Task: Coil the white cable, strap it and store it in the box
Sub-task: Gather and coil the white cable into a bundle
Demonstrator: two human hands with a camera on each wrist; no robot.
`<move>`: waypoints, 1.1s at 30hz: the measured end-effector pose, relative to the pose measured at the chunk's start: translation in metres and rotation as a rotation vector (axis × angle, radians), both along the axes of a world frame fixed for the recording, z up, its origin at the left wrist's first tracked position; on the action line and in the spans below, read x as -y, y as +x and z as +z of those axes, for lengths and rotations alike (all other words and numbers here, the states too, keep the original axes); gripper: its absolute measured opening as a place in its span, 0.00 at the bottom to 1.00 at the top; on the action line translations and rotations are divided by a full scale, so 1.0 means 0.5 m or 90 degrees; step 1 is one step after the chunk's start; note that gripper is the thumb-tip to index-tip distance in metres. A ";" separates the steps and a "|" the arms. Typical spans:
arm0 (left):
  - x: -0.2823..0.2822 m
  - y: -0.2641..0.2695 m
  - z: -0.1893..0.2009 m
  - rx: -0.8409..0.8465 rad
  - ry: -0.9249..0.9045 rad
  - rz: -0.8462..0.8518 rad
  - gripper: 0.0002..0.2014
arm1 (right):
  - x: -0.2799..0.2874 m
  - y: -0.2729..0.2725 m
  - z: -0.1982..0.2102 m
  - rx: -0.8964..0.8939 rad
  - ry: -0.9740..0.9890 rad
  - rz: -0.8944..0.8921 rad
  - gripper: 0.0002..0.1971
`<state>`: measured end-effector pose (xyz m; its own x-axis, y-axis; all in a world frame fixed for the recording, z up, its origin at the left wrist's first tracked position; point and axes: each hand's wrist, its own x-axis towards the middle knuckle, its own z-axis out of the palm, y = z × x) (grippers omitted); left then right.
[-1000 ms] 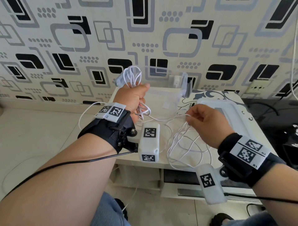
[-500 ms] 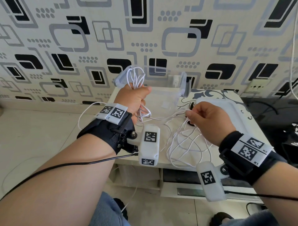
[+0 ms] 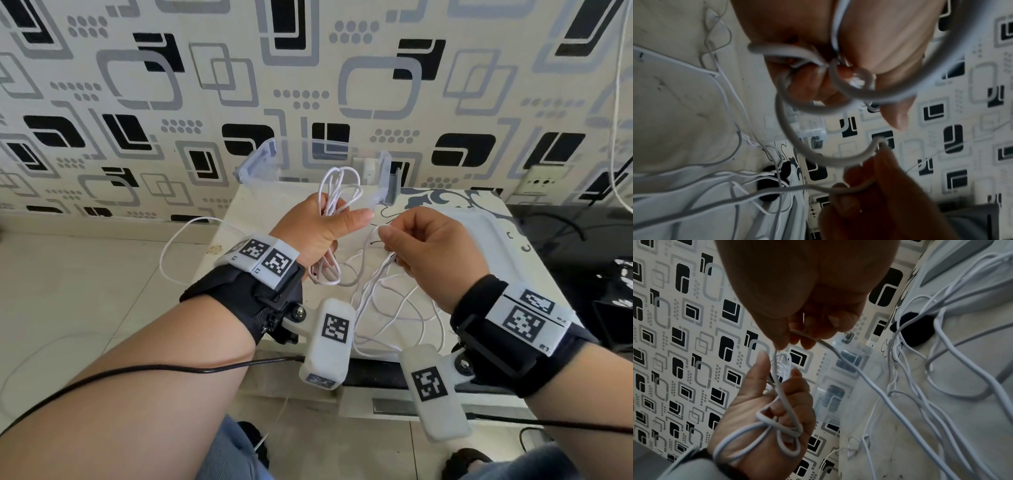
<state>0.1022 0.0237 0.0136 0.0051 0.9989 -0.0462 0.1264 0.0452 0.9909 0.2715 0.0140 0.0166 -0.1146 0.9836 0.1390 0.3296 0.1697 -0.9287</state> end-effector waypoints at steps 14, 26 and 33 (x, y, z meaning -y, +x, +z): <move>0.013 0.021 0.003 0.028 -0.030 -0.085 0.17 | 0.010 -0.007 0.005 0.026 -0.025 0.025 0.08; 0.015 0.012 0.007 0.122 -0.053 -0.052 0.14 | -0.009 0.004 -0.025 0.119 -0.040 0.113 0.05; 0.015 0.007 0.001 0.132 -0.027 -0.052 0.12 | -0.017 0.014 -0.025 0.121 -0.112 0.095 0.03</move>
